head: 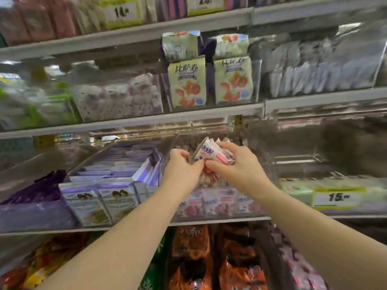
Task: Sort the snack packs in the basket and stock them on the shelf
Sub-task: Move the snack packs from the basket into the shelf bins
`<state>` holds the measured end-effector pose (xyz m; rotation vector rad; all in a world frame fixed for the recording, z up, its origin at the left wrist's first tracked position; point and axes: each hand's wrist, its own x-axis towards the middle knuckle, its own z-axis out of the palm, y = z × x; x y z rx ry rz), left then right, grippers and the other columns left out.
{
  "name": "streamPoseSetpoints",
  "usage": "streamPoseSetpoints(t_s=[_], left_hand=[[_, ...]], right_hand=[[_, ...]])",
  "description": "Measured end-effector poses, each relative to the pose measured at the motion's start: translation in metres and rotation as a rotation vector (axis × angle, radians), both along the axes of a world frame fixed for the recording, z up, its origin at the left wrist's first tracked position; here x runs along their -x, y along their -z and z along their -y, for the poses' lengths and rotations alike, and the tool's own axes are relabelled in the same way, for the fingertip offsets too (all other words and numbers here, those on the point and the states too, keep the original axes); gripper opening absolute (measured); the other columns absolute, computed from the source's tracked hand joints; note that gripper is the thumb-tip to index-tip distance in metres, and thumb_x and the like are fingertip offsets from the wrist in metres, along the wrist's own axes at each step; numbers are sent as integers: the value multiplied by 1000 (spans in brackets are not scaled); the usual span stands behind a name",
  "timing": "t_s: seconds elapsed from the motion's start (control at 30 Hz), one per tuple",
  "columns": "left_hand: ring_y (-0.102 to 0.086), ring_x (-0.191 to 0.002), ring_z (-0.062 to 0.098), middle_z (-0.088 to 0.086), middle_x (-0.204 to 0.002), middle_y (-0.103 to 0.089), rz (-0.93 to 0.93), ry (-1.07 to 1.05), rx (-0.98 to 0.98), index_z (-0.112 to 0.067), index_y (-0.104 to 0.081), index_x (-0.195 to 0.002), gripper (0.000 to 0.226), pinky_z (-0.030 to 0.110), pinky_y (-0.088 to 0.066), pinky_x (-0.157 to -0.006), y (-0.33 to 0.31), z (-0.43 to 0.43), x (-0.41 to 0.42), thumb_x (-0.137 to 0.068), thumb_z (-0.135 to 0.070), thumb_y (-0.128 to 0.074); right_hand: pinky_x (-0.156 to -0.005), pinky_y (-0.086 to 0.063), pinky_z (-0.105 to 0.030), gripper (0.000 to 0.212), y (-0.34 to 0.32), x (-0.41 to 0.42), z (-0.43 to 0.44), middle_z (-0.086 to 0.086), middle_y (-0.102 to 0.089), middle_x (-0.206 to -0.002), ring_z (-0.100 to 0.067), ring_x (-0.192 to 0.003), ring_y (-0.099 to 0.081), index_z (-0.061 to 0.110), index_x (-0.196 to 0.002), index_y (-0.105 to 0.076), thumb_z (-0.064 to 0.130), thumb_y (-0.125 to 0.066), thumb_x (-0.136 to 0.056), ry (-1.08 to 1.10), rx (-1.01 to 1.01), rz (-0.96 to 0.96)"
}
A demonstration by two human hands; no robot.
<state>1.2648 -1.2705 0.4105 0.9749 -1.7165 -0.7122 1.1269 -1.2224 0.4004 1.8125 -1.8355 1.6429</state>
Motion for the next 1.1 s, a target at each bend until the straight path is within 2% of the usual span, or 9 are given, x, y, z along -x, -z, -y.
streamPoseSetpoints(t_s=[0.17,0.27,0.37,0.5,0.57,0.6,0.67,0.93,1.1], left_hand=[[-66,-97,27,7,-112,-65,122,37,-13,-16,-54,-118,30,45,-55,-87,5,20,-2,-88,-10,-56],[-64,-94,16,-5,-109,-64,216,83,-11,-24,-49,-131,44,40,-55,-85,11,29,-11,-88,-18,-56],[-59,-90,2,-16,-110,-60,416,171,42,-37,-38,-138,62,28,-52,-78,9,26,-16,-80,-41,-58],[-58,-79,7,-11,-96,-59,608,167,118,-33,-42,-125,47,28,-46,-63,5,22,-11,-84,-52,-57],[-57,-107,17,-4,-122,-56,658,119,218,-32,-41,-132,49,33,-51,-86,5,23,-7,-88,-46,-57],[-47,-125,20,-3,-139,-46,665,94,276,-32,-36,-140,57,34,-43,-99,5,23,-6,-89,-43,-58],[-31,-138,17,-6,-152,-29,638,70,374,-32,-27,-148,67,33,-33,-106,5,25,-3,-90,-40,-60],[-50,-116,16,-6,-124,-56,700,94,540,-32,-50,-133,41,36,-47,-95,3,39,-2,-93,-25,-54],[-49,-112,10,-10,-118,-56,596,114,591,-29,-58,-126,31,22,-41,-94,14,49,-9,-95,-27,-53]], right_hand=[[-83,-43,-34,76,7,-3,25,-1,-43,-127,-22,-112,-54,44,-134,-43,77,-55,-66,234,-212,-264],[-90,-40,-36,94,1,12,25,-3,-38,-138,-21,-124,-43,42,-140,-35,84,-55,-59,72,-423,-416],[-95,-31,-25,85,-16,31,19,10,-36,-146,-4,-122,-35,46,-141,-32,75,-61,-66,-135,-513,-492],[-92,-32,-25,69,-21,35,27,13,-41,-139,-3,-112,-37,47,-140,-33,59,-62,-79,-115,-503,-576],[-94,-35,-28,68,-14,31,34,8,-41,-137,-8,-113,-39,44,-141,-34,63,-58,-80,-87,-474,-623],[-96,-36,-29,68,-11,29,37,7,-41,-138,-11,-116,-41,42,-141,-37,65,-56,-80,-81,-442,-632],[-96,-37,-28,67,-7,27,39,4,-43,-139,-15,-118,-45,36,-140,-43,65,-55,-81,-62,-386,-620],[-93,-51,-38,34,-26,18,14,-2,-59,-122,-20,-105,-58,24,-119,-65,29,-60,-86,33,-372,-674],[-77,-55,-35,32,-57,33,-7,0,-55,-122,-22,-94,-62,27,-114,-64,31,-57,-83,417,-211,-761]])
